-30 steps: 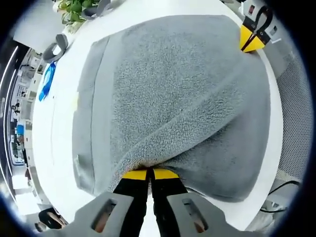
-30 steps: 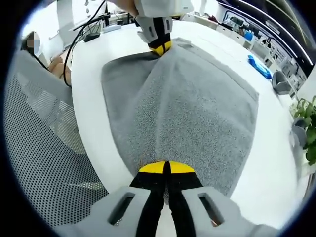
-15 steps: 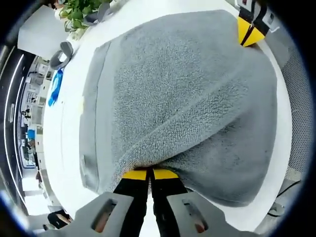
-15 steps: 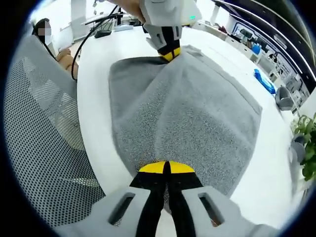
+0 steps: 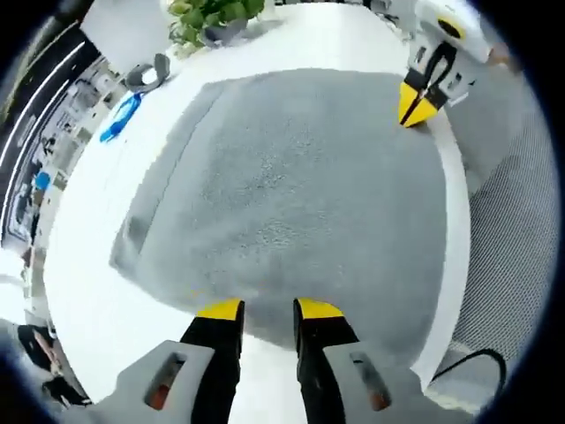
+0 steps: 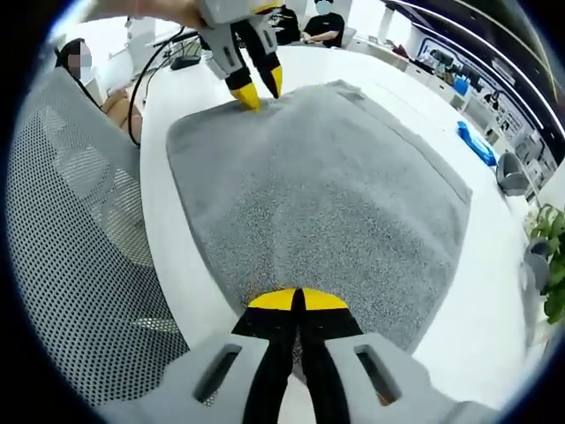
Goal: Fold the towel on the table until its edges align and the towel forms a compact rectangular stack.
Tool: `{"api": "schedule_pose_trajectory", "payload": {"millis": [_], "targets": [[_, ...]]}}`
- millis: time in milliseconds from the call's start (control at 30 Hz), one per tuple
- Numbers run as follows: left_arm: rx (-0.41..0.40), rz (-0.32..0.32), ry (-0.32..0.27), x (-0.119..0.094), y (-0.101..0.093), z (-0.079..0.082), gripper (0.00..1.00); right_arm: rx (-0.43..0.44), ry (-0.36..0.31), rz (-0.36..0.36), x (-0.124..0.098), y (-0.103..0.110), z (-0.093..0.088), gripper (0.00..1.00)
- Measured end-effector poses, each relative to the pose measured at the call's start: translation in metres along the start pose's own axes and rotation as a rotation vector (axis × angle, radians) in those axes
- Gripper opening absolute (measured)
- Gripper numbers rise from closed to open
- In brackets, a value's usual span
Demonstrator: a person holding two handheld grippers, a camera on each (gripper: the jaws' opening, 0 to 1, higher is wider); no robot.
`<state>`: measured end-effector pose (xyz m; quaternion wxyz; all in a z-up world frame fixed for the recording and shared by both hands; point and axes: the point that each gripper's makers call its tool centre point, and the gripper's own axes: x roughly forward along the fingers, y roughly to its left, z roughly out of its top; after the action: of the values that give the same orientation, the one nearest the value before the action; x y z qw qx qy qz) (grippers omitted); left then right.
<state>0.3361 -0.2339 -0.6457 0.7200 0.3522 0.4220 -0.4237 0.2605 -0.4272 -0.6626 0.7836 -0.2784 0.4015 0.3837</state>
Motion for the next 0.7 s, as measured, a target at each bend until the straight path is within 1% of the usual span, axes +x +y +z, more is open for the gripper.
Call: {"api": "schedule_pose_trajectory", "payload": {"millis": [33, 67, 100, 167, 200, 233, 300, 333, 367, 400, 433, 467, 533, 600, 633, 667, 700], "targets": [[-0.025, -0.012, -0.021, -0.001, -0.007, 0.000, 0.23, 0.001, -0.001, 0.000, 0.000, 0.000, 0.000, 0.00], [-0.049, -0.059, -0.048, -0.003, -0.024, 0.000, 0.23, 0.002, -0.003, 0.001, 0.000, 0.000, 0.000, 0.00], [-0.062, -0.075, -0.052, -0.003, -0.033, -0.001, 0.23, 0.001, -0.007, 0.004, 0.000, 0.000, 0.000, 0.00], [-0.070, -0.110, -0.066, -0.005, -0.054, -0.003, 0.22, 0.006, -0.019, 0.011, 0.000, -0.001, -0.001, 0.00], [-0.071, -0.119, -0.069, -0.005, -0.062, -0.004, 0.22, 0.011, -0.025, 0.014, -0.001, -0.001, -0.001, 0.00], [-0.064, -0.135, -0.075, -0.005, -0.073, -0.005, 0.22, 0.023, -0.030, 0.019, -0.001, -0.001, -0.001, 0.00], [-0.048, -0.151, -0.073, -0.007, -0.089, -0.009, 0.22, 0.033, -0.037, 0.031, -0.001, -0.001, 0.000, 0.00], [-0.047, -0.150, -0.073, -0.007, -0.091, -0.010, 0.22, 0.036, -0.039, 0.037, -0.001, -0.001, 0.000, 0.00], [-0.027, -0.142, -0.081, -0.009, -0.094, -0.011, 0.22, 0.035, -0.037, 0.043, -0.001, -0.002, 0.000, 0.00], [-0.020, -0.137, -0.084, -0.011, -0.095, -0.012, 0.22, 0.027, -0.021, 0.059, -0.001, -0.001, 0.001, 0.00], [-0.019, -0.137, -0.084, -0.012, -0.097, -0.012, 0.22, 0.029, -0.012, 0.061, 0.000, -0.001, 0.001, 0.00], [-0.013, -0.140, -0.078, -0.014, -0.101, -0.015, 0.22, 0.030, -0.017, 0.056, 0.000, -0.001, 0.001, 0.00], [0.029, -0.130, -0.050, -0.016, -0.103, -0.023, 0.22, 0.019, -0.030, 0.053, 0.000, 0.000, 0.000, 0.00], [0.048, -0.117, -0.042, -0.017, -0.105, -0.030, 0.23, 0.027, -0.051, 0.054, -0.001, -0.001, 0.000, 0.00], [0.058, -0.108, -0.019, -0.016, -0.105, -0.037, 0.24, 0.033, -0.055, 0.059, -0.001, -0.001, 0.000, 0.00], [0.076, -0.099, -0.094, -0.018, -0.104, -0.029, 0.23, 0.049, -0.056, 0.065, -0.001, -0.001, 0.000, 0.00], [0.054, -0.094, -0.079, -0.020, -0.103, -0.035, 0.23, 0.062, -0.056, 0.074, -0.001, -0.001, 0.000, 0.00]]}}
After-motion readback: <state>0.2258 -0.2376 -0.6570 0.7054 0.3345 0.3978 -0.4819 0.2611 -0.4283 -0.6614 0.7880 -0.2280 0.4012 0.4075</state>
